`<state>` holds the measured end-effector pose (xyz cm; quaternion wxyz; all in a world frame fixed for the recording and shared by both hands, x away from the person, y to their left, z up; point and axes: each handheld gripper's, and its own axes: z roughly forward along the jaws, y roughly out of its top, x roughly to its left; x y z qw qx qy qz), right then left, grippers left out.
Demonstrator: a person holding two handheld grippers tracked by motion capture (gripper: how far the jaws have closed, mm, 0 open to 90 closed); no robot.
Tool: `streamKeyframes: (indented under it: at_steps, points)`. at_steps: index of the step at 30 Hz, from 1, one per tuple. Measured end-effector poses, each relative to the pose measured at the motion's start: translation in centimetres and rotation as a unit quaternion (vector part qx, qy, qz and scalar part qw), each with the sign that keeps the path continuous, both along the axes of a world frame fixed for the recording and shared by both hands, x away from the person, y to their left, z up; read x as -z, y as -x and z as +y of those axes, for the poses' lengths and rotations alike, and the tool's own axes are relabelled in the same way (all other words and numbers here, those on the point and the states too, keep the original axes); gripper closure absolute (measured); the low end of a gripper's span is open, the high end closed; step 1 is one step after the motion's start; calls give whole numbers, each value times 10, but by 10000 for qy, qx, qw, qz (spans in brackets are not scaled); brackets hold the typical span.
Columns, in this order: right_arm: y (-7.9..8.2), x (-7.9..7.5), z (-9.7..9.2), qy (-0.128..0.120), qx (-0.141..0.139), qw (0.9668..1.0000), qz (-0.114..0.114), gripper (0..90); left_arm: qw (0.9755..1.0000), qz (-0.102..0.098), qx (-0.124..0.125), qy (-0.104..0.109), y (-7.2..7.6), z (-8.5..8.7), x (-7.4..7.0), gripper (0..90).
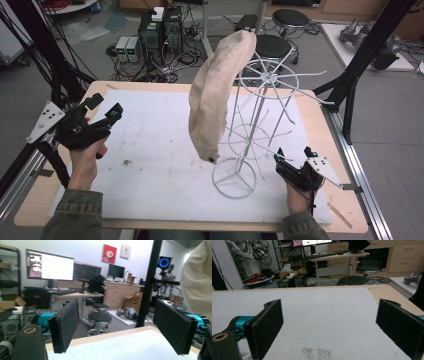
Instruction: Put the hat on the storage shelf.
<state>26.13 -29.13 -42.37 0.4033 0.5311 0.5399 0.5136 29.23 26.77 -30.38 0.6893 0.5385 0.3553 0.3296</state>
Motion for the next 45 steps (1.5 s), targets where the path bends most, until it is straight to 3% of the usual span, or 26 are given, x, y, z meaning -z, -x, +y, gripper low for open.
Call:
streamKeyframes:
  at_steps: [5,9,12,15,16,17,18,21,27,28,29,30,35,38,41,45]
  points:
    - [0,0,-1,6,10,10000,10,65,9991,30,-411,-34,8,11,11,213]
    - [0,0,0,7,22,10000,-3,65,9983,83,-573,47,11,18,19,211]
    - [1,1,0,-7,16,10000,19,65,9962,133,-856,17,14,24,30,191]
    - [1,1,-1,-13,4,10000,26,65,9950,225,-973,-33,14,27,35,185]
    - [1,1,-1,14,12,10000,15,65,9934,281,-1108,-87,15,30,40,184]
    - [1,1,-1,14,12,10000,15,65,9934,281,-1108,-87,15,30,40,184]
    - [2,1,0,-3,25,10000,37,65,9912,316,-1271,-175,17,32,45,184]
    - [2,1,0,34,52,10000,25,64,9879,430,-1467,-267,20,35,55,185]
    - [5,0,0,1,142,9999,-98,64,9797,597,-1906,-195,27,42,85,185]
    - [5,0,0,-2,148,9998,-104,64,9797,597,-1906,-195,27,42,85,185]
    - [5,0,0,24,147,9998,-103,64,9779,632,-1981,-200,27,43,89,185]
    - [5,0,0,26,140,9998,-103,64,9747,690,-2118,-200,29,47,96,184]
    - [5,0,1,20,113,9999,-91,64,9679,710,-2367,-452,35,51,105,184]
    - [5,0,1,-4,73,9999,-75,64,9650,812,-2448,-467,39,52,115,183]
    - [5,0,1,-22,-32,10000,-90,64,9658,890,-2421,-277,43,53,122,176]
    - [5,1,0,-69,-110,9999,-50,64,9645,861,-2481,-270,44,52,121,176]
